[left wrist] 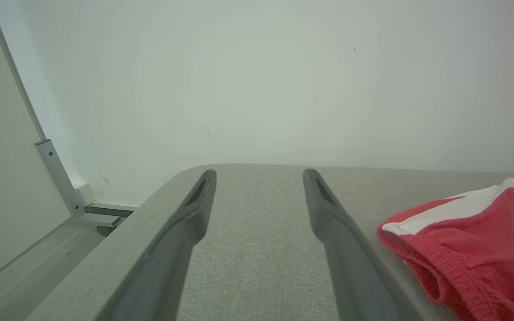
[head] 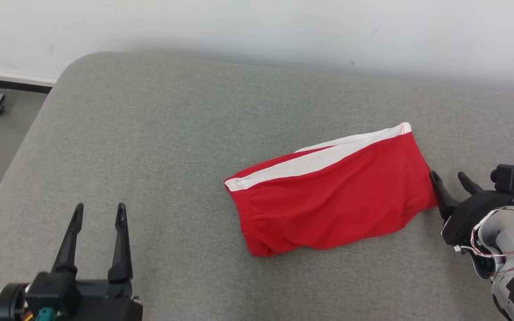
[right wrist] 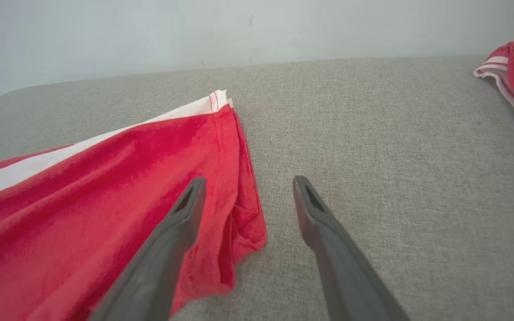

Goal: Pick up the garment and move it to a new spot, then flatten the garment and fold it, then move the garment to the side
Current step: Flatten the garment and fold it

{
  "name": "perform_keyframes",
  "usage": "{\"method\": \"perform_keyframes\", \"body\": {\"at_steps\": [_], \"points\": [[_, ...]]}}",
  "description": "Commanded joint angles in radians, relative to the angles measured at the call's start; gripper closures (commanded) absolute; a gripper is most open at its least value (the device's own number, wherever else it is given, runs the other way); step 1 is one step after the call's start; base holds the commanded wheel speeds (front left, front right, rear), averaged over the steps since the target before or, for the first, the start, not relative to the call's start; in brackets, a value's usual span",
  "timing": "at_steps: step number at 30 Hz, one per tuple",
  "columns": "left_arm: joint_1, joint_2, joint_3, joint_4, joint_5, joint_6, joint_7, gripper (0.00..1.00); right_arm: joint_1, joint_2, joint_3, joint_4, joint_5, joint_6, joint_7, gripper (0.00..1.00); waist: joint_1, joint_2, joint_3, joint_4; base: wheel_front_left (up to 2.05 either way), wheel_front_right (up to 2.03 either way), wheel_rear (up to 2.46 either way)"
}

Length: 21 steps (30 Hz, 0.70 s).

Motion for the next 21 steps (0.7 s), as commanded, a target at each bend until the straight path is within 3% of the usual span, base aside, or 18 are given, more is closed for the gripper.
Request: {"method": "perform_keyframes", "body": {"at_steps": [1, 13, 14, 15, 16, 21], "points": [[0.017, -0.006, 0.006, -0.003, 0.011, 0.002, -0.003, 0.00, 0.000, 0.007, 0.004, 0.008, 0.009, -0.003, 0.004, 0.00, 0.0002, 0.0001, 0.002, 0.007, 0.00, 0.00, 0.00], [0.105, -0.058, 0.066, -0.049, 0.048, -0.026, -0.003, 0.00, -0.005, 0.050, 0.047, 0.133, 0.016, -0.003, 0.068, 0.00, 0.0002, 0.0001, -0.010, 0.036, 0.00, 0.00, 0.00], [0.110, -0.061, 0.067, -0.049, 0.050, -0.027, -0.003, 0.00, -0.002, 0.054, 0.051, 0.134, 0.021, -0.003, 0.079, 0.53, 0.0002, 0.0001, -0.012, 0.037, 0.00, 0.00, 0.00], [0.114, -0.062, 0.069, -0.049, 0.052, -0.029, -0.003, 0.00, -0.001, 0.055, 0.055, 0.133, 0.021, -0.003, 0.084, 0.90, 0.0002, 0.0001, -0.014, 0.037, 0.00, 0.00, 0.00], [0.120, -0.064, 0.069, -0.049, 0.055, -0.030, -0.003, 0.00, 0.000, 0.056, 0.059, 0.132, 0.023, -0.003, 0.085, 1.00, 0.0002, 0.0001, -0.018, 0.036, 0.00, 0.00, 0.00], [0.139, -0.070, 0.073, -0.042, 0.060, -0.034, -0.003, 0.00, -0.005, 0.044, 0.062, 0.123, 0.040, -0.003, 0.056, 1.00, 0.0002, 0.0001, -0.043, 0.018, 0.00, 0.00, 0.00]]}}
